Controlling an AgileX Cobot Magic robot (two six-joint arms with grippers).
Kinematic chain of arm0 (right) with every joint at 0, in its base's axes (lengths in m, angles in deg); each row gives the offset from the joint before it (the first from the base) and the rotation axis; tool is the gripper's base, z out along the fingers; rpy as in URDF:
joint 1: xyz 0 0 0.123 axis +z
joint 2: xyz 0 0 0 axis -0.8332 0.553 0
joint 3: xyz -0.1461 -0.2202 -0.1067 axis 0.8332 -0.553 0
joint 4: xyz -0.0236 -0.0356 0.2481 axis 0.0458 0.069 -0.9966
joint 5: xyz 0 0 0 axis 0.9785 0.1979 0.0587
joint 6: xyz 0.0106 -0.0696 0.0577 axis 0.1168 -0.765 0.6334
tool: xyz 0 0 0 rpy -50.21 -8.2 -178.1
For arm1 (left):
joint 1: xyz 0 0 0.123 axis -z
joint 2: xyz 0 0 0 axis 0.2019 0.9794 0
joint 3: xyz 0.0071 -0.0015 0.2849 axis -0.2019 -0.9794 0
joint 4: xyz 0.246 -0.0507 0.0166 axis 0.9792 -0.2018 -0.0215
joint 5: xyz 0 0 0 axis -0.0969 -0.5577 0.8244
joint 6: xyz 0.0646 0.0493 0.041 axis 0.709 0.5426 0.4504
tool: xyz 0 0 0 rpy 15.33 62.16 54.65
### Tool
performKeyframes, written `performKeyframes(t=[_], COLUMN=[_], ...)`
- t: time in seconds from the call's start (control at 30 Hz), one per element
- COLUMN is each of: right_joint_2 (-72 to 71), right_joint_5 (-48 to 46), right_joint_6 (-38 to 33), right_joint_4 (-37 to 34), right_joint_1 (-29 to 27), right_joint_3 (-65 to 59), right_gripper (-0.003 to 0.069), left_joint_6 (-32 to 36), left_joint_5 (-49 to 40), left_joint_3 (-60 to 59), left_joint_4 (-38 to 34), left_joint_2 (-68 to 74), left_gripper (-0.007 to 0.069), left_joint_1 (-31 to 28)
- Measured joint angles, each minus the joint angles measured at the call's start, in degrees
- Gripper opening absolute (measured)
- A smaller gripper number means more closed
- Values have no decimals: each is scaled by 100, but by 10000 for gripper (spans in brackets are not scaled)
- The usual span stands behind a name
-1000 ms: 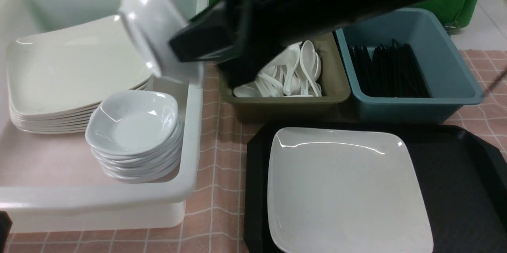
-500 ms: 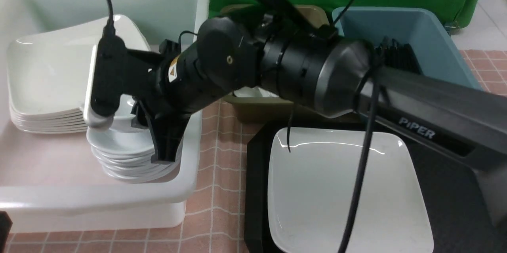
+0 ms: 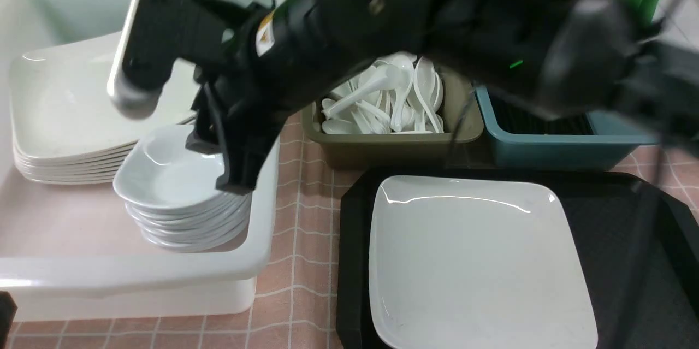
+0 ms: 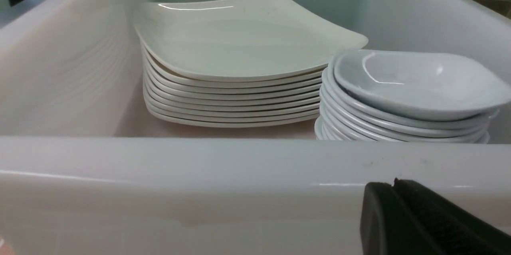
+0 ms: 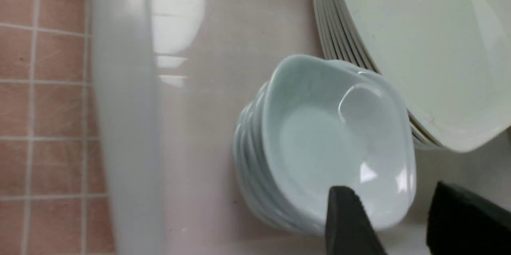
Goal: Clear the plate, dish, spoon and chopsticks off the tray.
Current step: Use the right arm to put the small plate into the large storage box on the left, then use the left arm to grab a plate from the dinner plate
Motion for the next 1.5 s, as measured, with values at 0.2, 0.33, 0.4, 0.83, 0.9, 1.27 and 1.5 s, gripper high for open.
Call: performKeyframes(t=[0.2, 0.33, 0.4, 0.83, 0.9, 1.27, 1.5], right_joint_2=[-977, -1608, -1977, -4609, -5041, -8010, -9806], right_joint_5=[-1301, -2245, -2245, -2210, -2048, 863, 1644], right_joint_6=[942, 1844, 2501, 3858, 3864, 3983, 4005], right_joint_4=[343, 1370, 1958, 1599, 1327, 819, 810], right_joint_1=[0, 0, -78, -2565, -2910, -3282, -3282], right_joint_3=[4, -44, -188, -3973, -4858, -8229, -8975], right_gripper=[256, 63, 30, 30, 30, 30, 30], left_joint_6=[0, 0, 0, 0, 0, -29, -1398], left_joint_5=[0, 0, 0, 6, 6, 6, 543], left_joint_3=[0, 0, 0, 0, 0, 0, 0], left_joint_4=[0, 0, 0, 0, 0, -65, -3152], left_joint_2=[0, 0, 0, 0, 0, 0, 0], left_gripper=[4, 4, 4, 4, 4, 4, 4], left_joint_1=[0, 0, 0, 5, 5, 5, 5])
